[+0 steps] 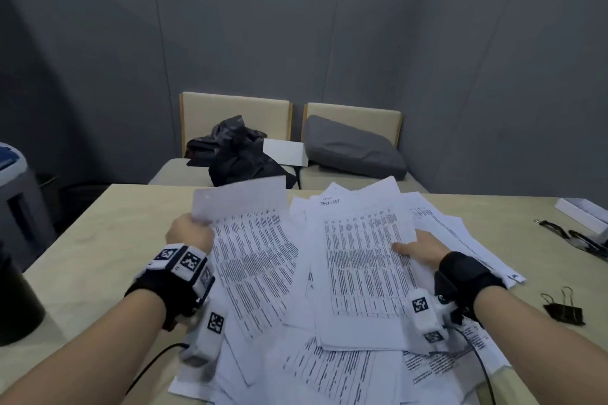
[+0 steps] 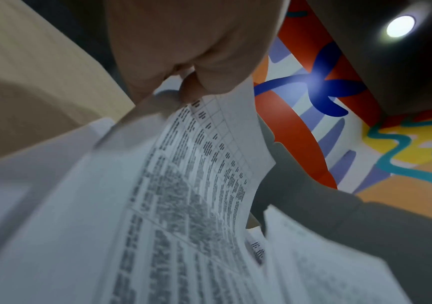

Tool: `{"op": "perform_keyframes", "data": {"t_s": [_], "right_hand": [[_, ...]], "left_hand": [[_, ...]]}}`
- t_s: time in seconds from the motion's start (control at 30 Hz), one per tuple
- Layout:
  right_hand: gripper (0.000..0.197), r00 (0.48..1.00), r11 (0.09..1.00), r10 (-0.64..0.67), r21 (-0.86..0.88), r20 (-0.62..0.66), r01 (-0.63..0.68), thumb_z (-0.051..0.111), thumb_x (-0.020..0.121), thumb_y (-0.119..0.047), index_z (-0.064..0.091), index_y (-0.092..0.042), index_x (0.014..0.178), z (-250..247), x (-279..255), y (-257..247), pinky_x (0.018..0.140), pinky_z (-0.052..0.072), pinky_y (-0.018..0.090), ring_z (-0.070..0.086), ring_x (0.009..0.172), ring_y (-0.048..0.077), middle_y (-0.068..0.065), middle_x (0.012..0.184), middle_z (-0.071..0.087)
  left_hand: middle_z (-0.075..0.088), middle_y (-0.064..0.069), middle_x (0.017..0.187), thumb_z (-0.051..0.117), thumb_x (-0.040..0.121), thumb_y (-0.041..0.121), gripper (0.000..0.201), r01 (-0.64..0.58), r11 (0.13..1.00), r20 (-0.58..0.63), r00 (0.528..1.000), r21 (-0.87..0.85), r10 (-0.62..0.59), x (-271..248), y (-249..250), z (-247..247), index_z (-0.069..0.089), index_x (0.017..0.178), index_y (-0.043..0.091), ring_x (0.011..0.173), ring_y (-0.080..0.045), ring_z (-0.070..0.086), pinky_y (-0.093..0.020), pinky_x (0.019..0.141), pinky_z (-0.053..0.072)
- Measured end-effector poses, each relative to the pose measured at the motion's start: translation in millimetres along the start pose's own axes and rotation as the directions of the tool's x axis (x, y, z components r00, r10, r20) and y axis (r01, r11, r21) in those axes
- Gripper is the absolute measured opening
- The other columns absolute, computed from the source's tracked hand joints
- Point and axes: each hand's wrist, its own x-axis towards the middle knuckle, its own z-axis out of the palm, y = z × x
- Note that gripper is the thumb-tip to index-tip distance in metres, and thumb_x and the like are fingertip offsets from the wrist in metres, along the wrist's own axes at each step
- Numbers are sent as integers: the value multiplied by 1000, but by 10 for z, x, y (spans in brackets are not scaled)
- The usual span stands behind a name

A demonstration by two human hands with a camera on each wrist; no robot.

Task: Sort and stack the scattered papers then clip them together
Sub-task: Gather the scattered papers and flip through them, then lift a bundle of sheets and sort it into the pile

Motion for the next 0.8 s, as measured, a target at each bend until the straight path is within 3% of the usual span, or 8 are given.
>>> {"op": "perform_keyframes", "data": {"t_s": [0.07,0.13,0.33,0.47,0.53,0.6,0.73,0.8], "right_hand": [[38,998,997,-37,68,-41,39,61,92,-11,55,-5,130,-90,-30,16,102,43,37,58,114,28,11,129,61],[37,992,979,-77,178,-102,94,60,93,-10,54,-7,130,-194,-41,31,105,42,43,59,115,30,13,130,61],[35,965,907,-142,362,-220,215,59,93,-9,52,-13,128,-473,-107,-28,110,38,48,56,120,30,11,127,61],[36,969,856,-136,467,-208,221,56,94,-10,50,-4,129,-605,-146,-55,110,37,51,55,122,35,17,129,59],[48,970,820,-133,526,-206,224,65,89,-19,49,-2,131,-660,-198,-61,109,38,52,55,122,37,18,128,59],[71,969,790,-149,566,-197,236,82,69,-39,53,-6,126,-698,-258,-64,106,40,47,58,116,33,14,121,62],[48,974,725,-138,652,-180,223,58,93,-13,44,1,138,-737,-218,-33,113,33,44,52,124,30,9,114,63],[71,977,701,-148,680,-156,215,77,79,-26,46,0,137,-729,-233,-69,113,33,47,52,126,32,13,119,64]], "left_hand": [[57,-30,110,46,91,4,22,-4,999,-33,999,-35,3,-5,53,-71,55,108,-7,101,-45,55,-39,74,39],[55,-31,115,45,90,1,19,-34,999,-67,997,8,35,-21,98,-124,50,107,-6,105,-45,53,-38,72,35],[54,-32,111,44,88,-3,22,-131,960,3,991,248,134,-16,117,-261,44,110,-6,101,-46,54,-39,72,37],[54,-28,97,42,87,-3,12,-175,944,-70,977,279,202,-24,133,-355,44,98,-1,86,-42,53,-41,67,39],[52,-23,87,41,86,-4,7,-212,941,-123,960,265,251,-13,159,-398,42,90,2,76,-38,49,-42,65,41],[53,-23,85,41,86,-2,4,-231,946,-138,954,226,266,-10,206,-413,41,87,2,75,-37,50,-42,65,42],[55,-25,92,37,89,0,6,-275,955,-119,950,110,287,-48,347,-385,43,90,0,80,-37,51,-40,68,40],[57,-25,100,39,90,1,13,-294,953,-127,945,75,302,-69,443,-386,49,98,-1,89,-39,53,-38,72,38]]}}
